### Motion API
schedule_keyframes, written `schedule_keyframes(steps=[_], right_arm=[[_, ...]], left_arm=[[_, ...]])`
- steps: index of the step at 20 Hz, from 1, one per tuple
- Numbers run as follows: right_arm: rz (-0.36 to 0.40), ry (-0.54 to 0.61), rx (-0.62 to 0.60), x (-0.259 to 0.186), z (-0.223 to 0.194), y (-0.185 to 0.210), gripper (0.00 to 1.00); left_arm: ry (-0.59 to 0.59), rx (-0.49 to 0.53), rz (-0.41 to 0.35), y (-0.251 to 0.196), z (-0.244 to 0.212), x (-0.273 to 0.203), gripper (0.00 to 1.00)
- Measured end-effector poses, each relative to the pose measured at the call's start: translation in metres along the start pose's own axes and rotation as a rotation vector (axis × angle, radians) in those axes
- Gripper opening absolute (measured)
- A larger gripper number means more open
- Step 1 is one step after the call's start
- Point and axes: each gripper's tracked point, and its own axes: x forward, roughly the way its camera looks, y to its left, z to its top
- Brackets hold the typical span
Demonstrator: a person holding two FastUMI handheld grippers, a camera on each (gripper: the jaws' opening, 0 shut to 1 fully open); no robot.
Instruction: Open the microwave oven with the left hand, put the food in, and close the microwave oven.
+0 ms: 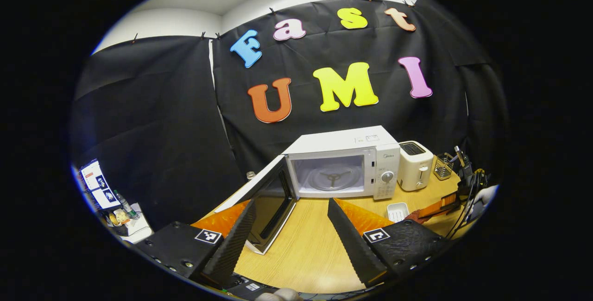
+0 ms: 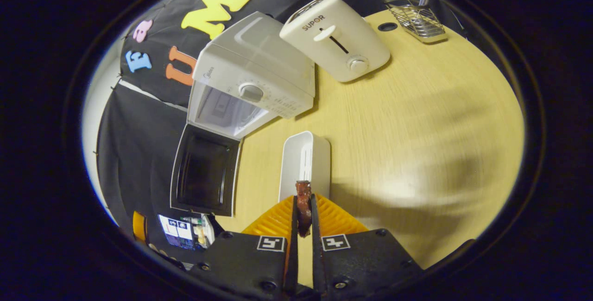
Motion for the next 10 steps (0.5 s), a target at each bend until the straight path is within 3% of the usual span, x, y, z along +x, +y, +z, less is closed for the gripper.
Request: schedule_keyframes(steps=[1,2,6,10], right_arm=[[0.002,-0.006,-0.008,-0.001,0.001,0.004,0.06],[0.001,-0.015,-0.011,-0.004,0.003,0.008,0.15],[-0.001,-0.079,-0.03,-0.019,0.015,0.032,0.15],[0.029,-0.185,-0.028,-0.033,0.029,0.082,0.15]], left_arm=[[-0.001,-0.002,0.005,0.004,0.0,0.0,0.95],[-0.001,-0.004,0.008,0.007,0.0,0.0,0.95],[0.003,-0.028,-0.005,0.017,-0.009,0.006,0.95],[0.01,-0.047,-0.062,0.025,-0.018,0.014,0.95]])
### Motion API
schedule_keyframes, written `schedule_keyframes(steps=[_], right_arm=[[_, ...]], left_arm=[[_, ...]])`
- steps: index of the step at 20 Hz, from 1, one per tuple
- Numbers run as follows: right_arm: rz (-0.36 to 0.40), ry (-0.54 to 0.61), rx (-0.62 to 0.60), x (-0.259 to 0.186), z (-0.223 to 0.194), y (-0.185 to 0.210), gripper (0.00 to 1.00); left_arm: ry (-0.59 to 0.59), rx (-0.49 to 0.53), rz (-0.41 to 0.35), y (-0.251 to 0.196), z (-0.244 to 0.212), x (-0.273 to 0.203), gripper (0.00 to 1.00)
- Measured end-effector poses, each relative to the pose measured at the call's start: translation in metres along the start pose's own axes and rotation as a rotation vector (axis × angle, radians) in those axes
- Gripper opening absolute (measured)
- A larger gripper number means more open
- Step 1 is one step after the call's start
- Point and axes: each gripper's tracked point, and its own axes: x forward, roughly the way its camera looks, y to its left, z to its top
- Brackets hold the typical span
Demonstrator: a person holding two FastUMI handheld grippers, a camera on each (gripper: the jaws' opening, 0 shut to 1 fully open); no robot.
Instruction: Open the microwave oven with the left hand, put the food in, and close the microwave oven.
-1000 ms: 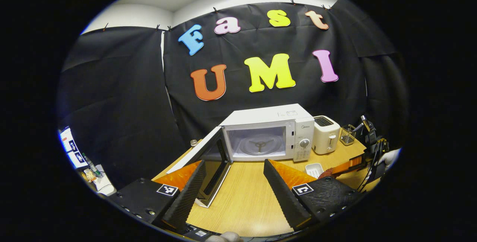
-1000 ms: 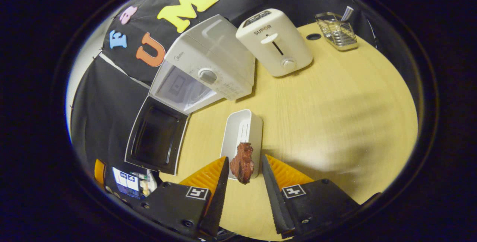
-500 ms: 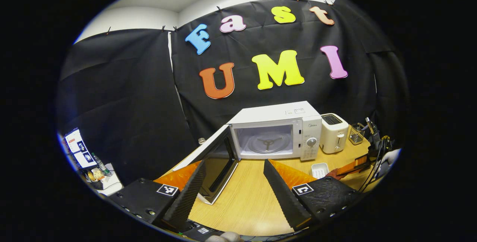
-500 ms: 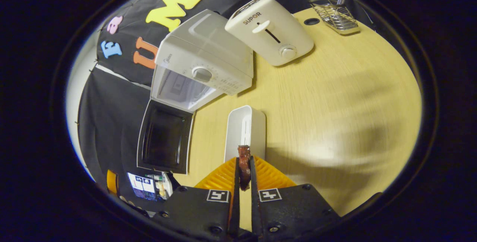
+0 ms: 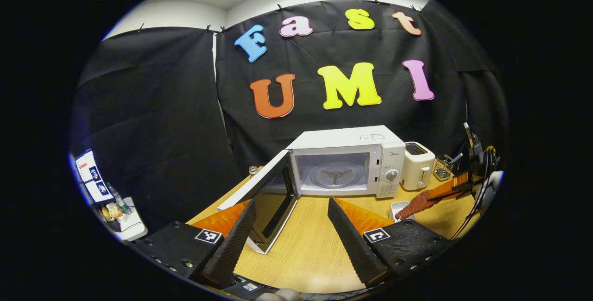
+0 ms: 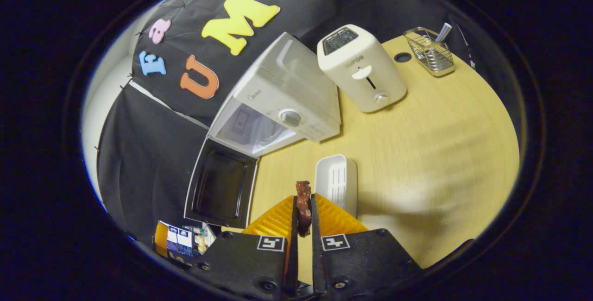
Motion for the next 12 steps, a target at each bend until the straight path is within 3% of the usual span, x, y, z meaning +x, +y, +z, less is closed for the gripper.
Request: schedule_keyframes(steps=[6,12], right_arm=[[0.05,-0.195,0.064,0.017,0.015,0.086,0.15],[0.065,-0.361,0.139,0.071,0.02,0.139,0.16]], left_arm=[[0.017,0.066,-0.125,0.02,-0.008,0.012,0.95],[0.029,0.082,-0.201,0.048,-0.015,0.019,0.95]])
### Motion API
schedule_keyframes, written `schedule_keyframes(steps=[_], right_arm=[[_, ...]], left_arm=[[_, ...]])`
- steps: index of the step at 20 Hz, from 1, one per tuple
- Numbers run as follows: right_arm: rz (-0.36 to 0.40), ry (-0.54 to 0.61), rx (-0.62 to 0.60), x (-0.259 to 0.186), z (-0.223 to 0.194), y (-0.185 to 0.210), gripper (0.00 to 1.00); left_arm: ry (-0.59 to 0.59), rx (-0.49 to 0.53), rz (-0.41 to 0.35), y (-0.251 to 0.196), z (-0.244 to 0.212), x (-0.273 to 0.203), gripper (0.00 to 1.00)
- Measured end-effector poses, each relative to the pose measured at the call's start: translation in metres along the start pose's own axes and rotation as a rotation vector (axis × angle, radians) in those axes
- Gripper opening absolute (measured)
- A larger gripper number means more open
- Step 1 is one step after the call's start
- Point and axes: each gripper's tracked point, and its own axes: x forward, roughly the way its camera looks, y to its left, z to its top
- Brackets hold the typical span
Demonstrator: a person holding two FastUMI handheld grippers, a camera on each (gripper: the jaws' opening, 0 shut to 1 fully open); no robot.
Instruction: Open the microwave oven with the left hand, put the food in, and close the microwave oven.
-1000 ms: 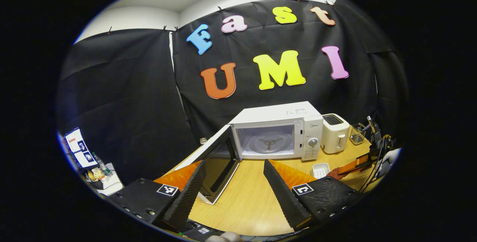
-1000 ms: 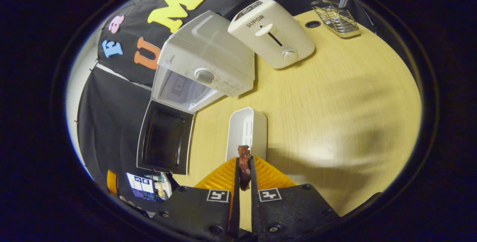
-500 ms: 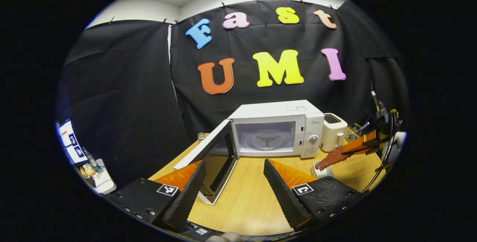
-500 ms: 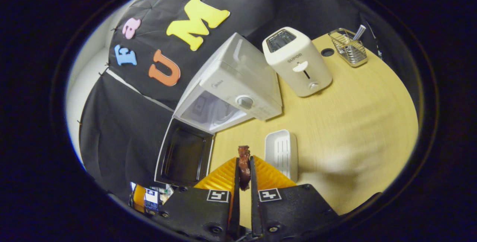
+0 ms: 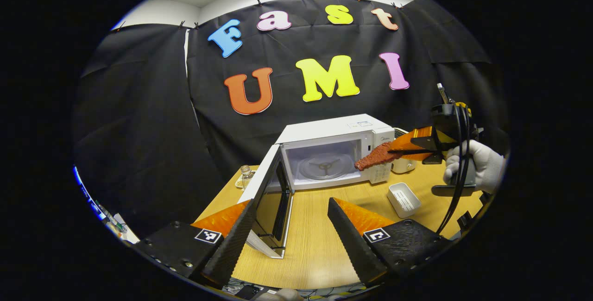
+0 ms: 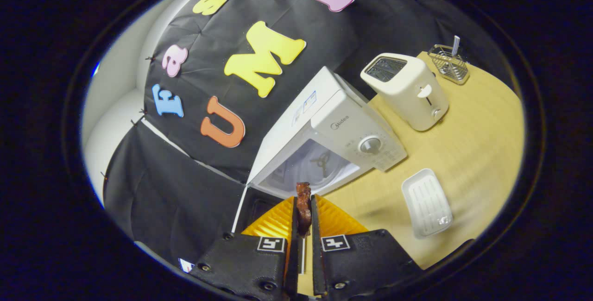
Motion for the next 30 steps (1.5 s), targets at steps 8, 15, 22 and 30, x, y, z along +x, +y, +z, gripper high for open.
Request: schedule_keyframes(steps=[8,15,22,30], right_arm=[[-0.041,-0.19,0.173,0.113,-0.047,0.018,0.16],[-0.121,-0.337,0.278,0.207,-0.055,0.001,0.15],[-0.187,-0.446,0.249,0.264,-0.03,-0.028,0.15],[-0.223,-0.436,0.13,0.297,-0.044,-0.046,0.17]], left_arm=[[0.009,-0.002,-0.019,0.036,-0.02,0.002,0.96],[0.0,-0.037,-0.002,0.067,-0.032,0.021,0.95],[0.006,-0.036,-0.028,0.071,-0.046,0.033,0.95],[0.008,-0.036,-0.022,0.077,-0.048,0.041,0.96]])
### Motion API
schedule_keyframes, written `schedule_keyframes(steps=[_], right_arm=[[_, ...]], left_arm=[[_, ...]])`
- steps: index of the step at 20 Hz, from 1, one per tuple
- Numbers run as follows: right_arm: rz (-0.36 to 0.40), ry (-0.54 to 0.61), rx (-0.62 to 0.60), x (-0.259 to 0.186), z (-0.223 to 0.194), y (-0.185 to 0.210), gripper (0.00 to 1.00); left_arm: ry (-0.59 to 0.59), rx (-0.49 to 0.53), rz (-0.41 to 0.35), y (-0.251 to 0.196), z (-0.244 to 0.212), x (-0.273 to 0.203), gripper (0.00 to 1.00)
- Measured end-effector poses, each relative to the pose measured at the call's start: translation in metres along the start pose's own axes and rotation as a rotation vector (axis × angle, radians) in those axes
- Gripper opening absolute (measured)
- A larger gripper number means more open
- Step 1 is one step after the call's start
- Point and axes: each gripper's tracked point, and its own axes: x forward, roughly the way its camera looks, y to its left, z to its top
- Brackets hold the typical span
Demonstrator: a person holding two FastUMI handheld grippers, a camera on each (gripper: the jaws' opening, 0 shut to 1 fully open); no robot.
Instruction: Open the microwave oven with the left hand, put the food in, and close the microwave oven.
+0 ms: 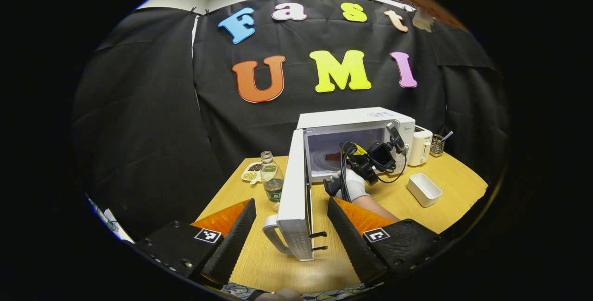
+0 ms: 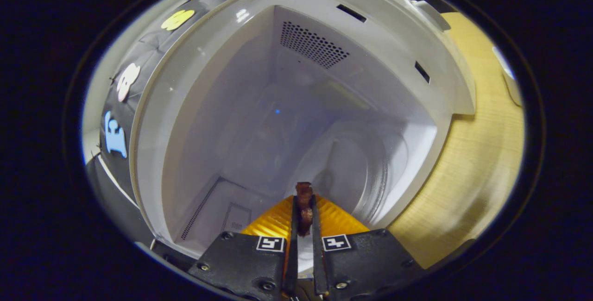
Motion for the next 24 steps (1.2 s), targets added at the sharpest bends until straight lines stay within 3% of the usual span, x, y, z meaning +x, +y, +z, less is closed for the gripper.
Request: schedule_keyframes(steps=[6,9,10,11,12,13,15,16,17,18,20,21,23,24], right_arm=[[-0.003,-0.044,-0.286,-0.007,0.008,0.002,0.26],[-0.015,-0.041,-0.375,-0.006,0.013,-0.002,0.35],[-0.036,-0.044,-0.399,-0.005,0.017,-0.006,0.29],[-0.049,-0.047,-0.419,-0.003,0.016,-0.01,0.55],[-0.057,-0.038,-0.413,-0.005,0.019,-0.013,0.62],[-0.059,-0.036,-0.399,-0.006,0.021,-0.016,0.57],[-0.083,-0.046,-0.419,-0.012,0.027,-0.019,0.66],[-0.079,-0.068,-0.448,-0.014,0.035,-0.018,0.76],[-0.062,-0.067,-0.451,-0.018,0.039,-0.013,0.77],[-0.053,-0.053,-0.454,-0.022,0.041,-0.012,0.72],[-0.06,-0.046,-0.492,-0.036,0.052,-0.012,0.99],[-0.059,-0.028,-0.502,-0.045,0.055,-0.012,0.88],[-0.068,-0.003,-0.559,-0.069,0.068,-0.013,0.88],[-0.064,0.006,-0.591,-0.082,0.076,-0.011,1.0]], left_arm=[[-0.022,0.007,-0.002,0.0,0.009,-0.001,0.95],[-0.032,0.0,-0.001,0.0,0.01,-0.001,0.95],[-0.027,-0.001,-0.002,0.0,0.01,0.0,0.96],[-0.028,-0.002,-0.001,-0.001,0.009,0.0,0.95],[-0.031,-0.005,-0.002,-0.001,0.009,0.0,0.95],[-0.028,-0.005,-0.003,-0.002,0.009,0.0,0.95],[-0.031,-0.003,-0.002,-0.001,0.011,0.0,0.96],[-0.034,-0.002,0.0,-0.001,0.012,0.0,0.95],[-0.039,-0.002,0.001,-0.001,0.014,0.0,0.96],[-0.047,-0.003,0.001,-0.001,0.017,0.0,0.95],[-0.072,-0.013,0.014,0.001,0.027,-0.001,0.95],[-0.08,-0.028,0.015,0.0,0.031,-0.001,0.95],[-0.108,-0.043,0.004,-0.004,0.042,0.0,0.95],[-0.121,-0.039,0.001,-0.005,0.049,-0.002,0.95]])
